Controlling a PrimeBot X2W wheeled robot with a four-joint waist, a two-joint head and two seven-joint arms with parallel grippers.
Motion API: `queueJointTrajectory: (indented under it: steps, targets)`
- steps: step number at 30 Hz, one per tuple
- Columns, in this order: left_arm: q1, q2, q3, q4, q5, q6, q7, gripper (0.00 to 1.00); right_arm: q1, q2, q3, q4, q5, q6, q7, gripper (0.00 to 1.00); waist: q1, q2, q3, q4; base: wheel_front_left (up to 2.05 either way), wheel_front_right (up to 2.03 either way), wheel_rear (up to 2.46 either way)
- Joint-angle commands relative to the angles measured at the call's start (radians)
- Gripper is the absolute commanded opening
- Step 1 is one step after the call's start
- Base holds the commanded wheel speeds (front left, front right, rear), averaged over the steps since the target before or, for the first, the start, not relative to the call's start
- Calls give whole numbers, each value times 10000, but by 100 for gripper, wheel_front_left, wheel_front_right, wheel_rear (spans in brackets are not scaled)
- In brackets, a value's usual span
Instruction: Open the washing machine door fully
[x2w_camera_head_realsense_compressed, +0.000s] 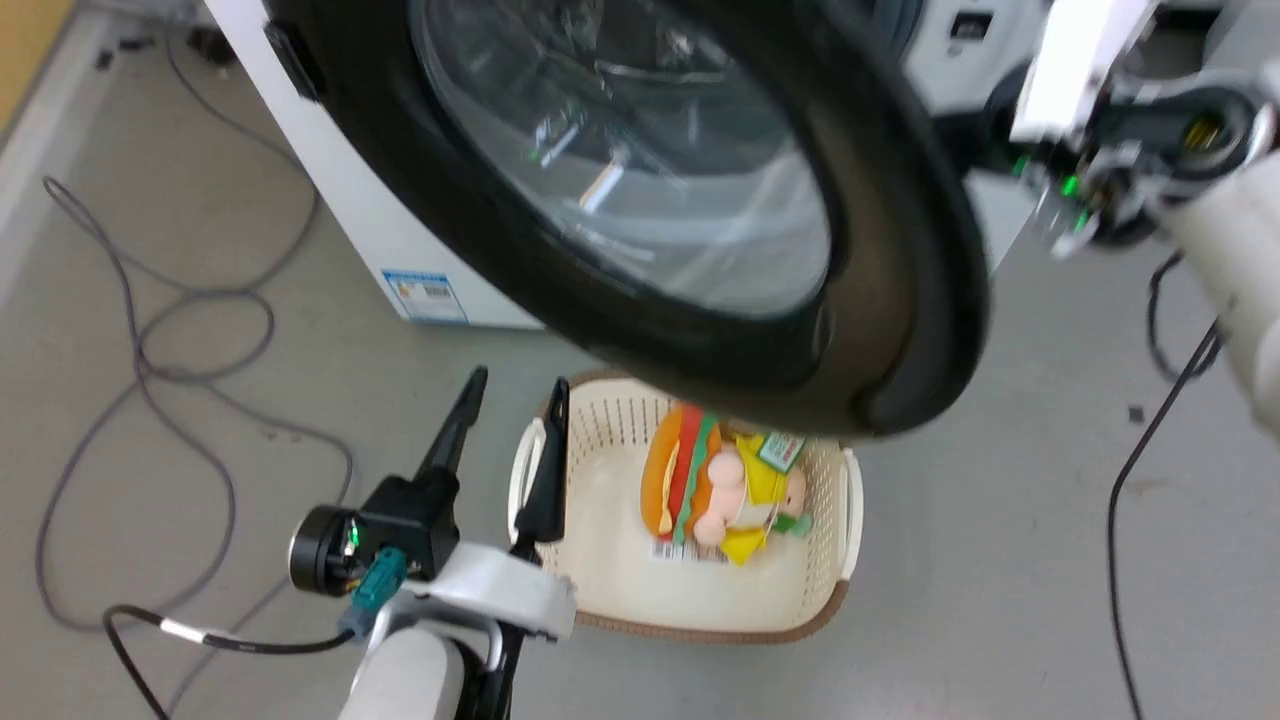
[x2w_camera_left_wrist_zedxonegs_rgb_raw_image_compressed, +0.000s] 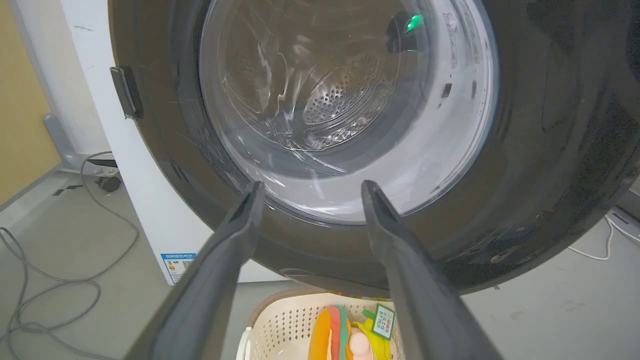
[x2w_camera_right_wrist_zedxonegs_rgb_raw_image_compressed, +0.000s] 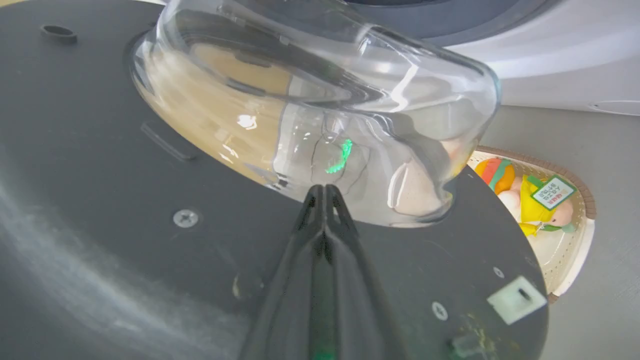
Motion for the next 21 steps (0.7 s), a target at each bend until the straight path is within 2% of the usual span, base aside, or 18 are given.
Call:
queueJointTrajectory:
  steps: [1,11,21]
  targets:
    - [207,12,85,84,92,-75,-55,100,544,-46,-34,-318,142,10,120,0,0,0,-409,-21,0,0,0]
    - [918,12,243,385,307,-148,-55,100,2719,-290,76,-2274,670,10,281,0,0,0,-1418,-78,0,0,0]
    - [1478,101,300,563,456,-242,-55,100,4042,-260,640,-3952,1074,10,-65,0,0,0,-1996,-105,0,0,0]
